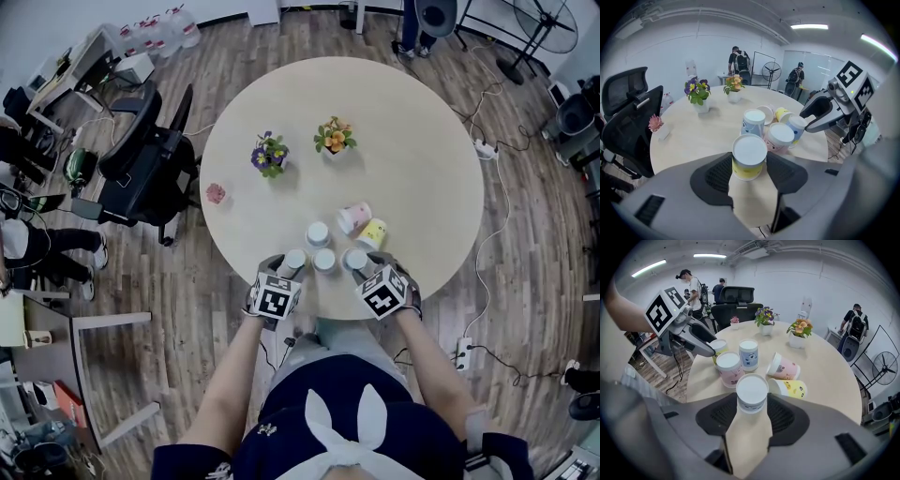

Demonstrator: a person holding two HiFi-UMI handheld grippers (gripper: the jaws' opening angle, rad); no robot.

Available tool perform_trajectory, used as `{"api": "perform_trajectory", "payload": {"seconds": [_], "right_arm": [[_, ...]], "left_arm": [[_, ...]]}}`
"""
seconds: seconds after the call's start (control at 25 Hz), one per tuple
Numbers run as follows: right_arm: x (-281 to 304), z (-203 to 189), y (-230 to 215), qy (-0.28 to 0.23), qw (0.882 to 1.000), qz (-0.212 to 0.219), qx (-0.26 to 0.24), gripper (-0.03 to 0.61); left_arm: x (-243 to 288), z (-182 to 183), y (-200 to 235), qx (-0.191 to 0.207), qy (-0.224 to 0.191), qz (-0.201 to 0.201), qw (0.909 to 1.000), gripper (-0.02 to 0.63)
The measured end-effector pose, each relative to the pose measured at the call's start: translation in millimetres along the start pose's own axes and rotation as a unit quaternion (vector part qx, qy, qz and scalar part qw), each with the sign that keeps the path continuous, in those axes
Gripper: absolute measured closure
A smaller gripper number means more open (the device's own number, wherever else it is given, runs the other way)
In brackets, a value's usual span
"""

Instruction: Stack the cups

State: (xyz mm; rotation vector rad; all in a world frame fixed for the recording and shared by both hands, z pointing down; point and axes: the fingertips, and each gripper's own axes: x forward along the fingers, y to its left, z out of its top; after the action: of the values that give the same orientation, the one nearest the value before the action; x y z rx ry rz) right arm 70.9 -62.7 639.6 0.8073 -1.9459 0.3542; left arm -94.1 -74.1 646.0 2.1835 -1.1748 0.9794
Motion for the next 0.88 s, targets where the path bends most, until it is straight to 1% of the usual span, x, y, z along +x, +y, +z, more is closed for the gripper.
{"api": "perform_trajectory", "payload": {"seconds": [0.2, 0.44, 0.68, 0.76, 0.84, 0.88], "right_arm": [[1.4, 1.5, 0.4, -0.002, 1.000, 0.002, 0.001, 0.370], [3.6, 3.6, 3.5, -0.004, 1.000, 0.004, -0.005, 0.370], [1.2, 3.3, 2.4, -0.005, 1.000, 0.006, -0.004, 0.370], [1.3, 2.7, 2.2, -0.007, 1.000, 0.008, -0.002, 0.370], [2.0, 2.5, 3.7, -0.011, 1.000, 0.016, 0.008, 0.361], [2.3, 2.6, 5.1, -0.014, 1.000, 0.022, 0.017, 0.342]], "left_arm": [[1.3, 0.3, -2.3, -0.003, 0.000, -0.002, 1.0000, 0.376], [3.0, 2.6, -2.6, 0.012, 0.000, -0.002, 0.9999, 0.376], [1.3, 5.6, -4.8, 0.006, 0.000, 0.002, 1.0000, 0.376], [2.2, 5.6, -6.8, 0.008, 0.004, -0.004, 1.0000, 0.376], [5.7, 2.2, -10.0, -0.002, 0.011, -0.015, 0.9998, 0.357], [7.3, 0.0, -11.1, -0.011, 0.015, -0.020, 0.9996, 0.344]]}}
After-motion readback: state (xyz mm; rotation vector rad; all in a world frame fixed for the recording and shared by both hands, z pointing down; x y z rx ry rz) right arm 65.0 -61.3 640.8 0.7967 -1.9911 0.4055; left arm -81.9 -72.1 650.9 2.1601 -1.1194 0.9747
